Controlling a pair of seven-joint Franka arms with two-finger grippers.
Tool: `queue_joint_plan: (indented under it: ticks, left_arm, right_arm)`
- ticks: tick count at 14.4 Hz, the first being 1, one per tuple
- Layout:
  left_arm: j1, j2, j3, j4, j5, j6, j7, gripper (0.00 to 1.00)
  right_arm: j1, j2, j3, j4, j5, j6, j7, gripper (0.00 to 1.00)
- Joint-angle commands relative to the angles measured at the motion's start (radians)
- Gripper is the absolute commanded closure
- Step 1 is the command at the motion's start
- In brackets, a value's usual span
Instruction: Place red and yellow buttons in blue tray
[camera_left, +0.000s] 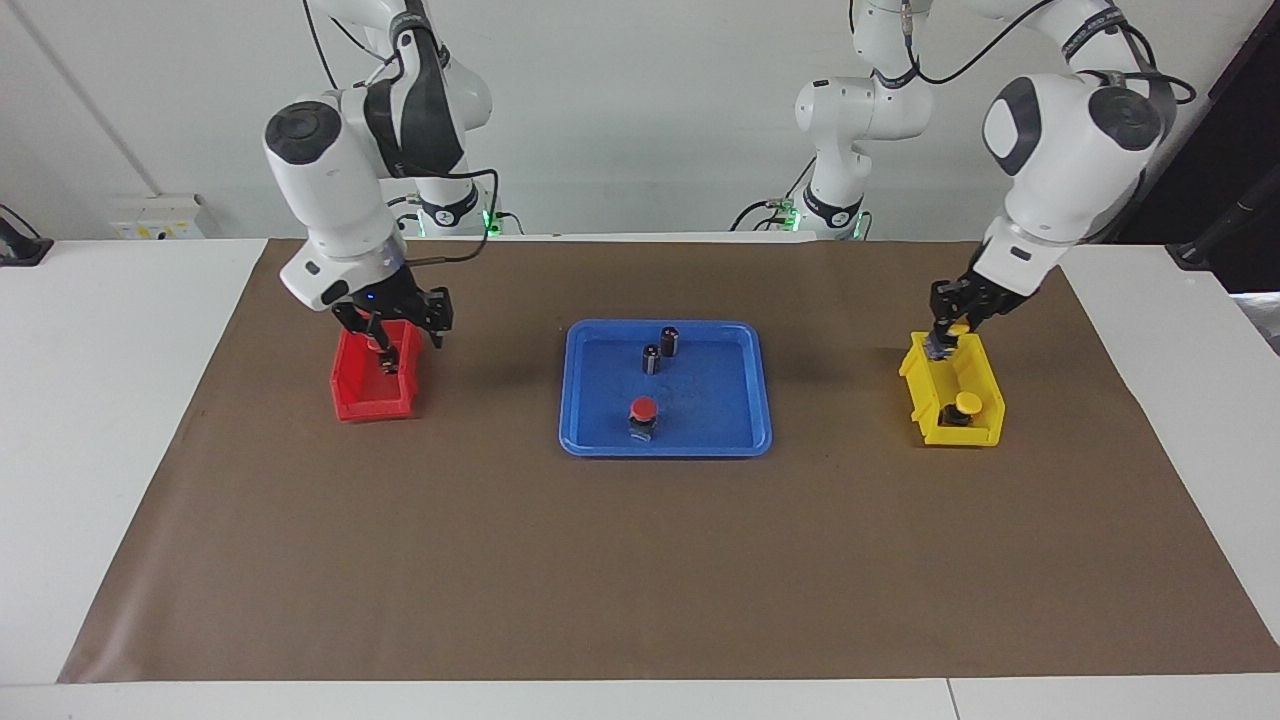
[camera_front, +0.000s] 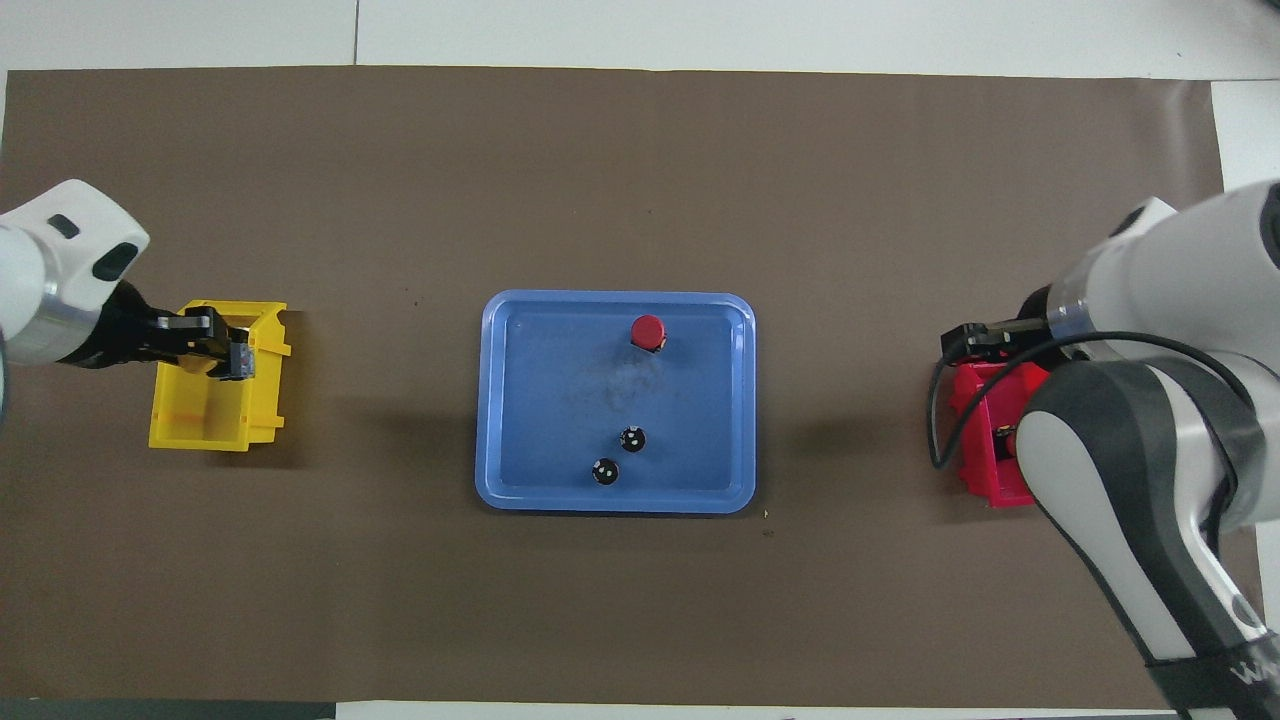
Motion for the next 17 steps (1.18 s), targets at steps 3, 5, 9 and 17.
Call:
queue_joint_plan:
  ticks: [3, 5, 9, 17]
  left_arm:
    - [-0.22, 0.191, 0.009, 0.119, -0.026, 0.079, -0.233, 0.99]
    - [-0.28, 0.245, 0.009, 0.174, -0.03, 0.082, -0.293, 0.99]
    - [-0.366, 0.34, 0.01, 0.251, -0.068, 0.123, -0.365, 0.99]
    - [-0.41, 0.448, 0.01, 0.304, -0.095, 0.189, -0.404, 0.99]
  right_arm:
    - [-0.153, -0.042, 0.016, -0.143, 0.001, 0.087, -0.179, 0.28]
    - [-0.151, -0.039, 0.016, -0.181, 0.001, 0.14, -0.173, 0.29]
    - [-0.144, -0.021, 0.017, -0.233, 0.01, 0.205, -0.168, 0.3]
    - [-0.125, -0.01, 0.017, -0.281, 0.012, 0.271, -0.177, 0.37]
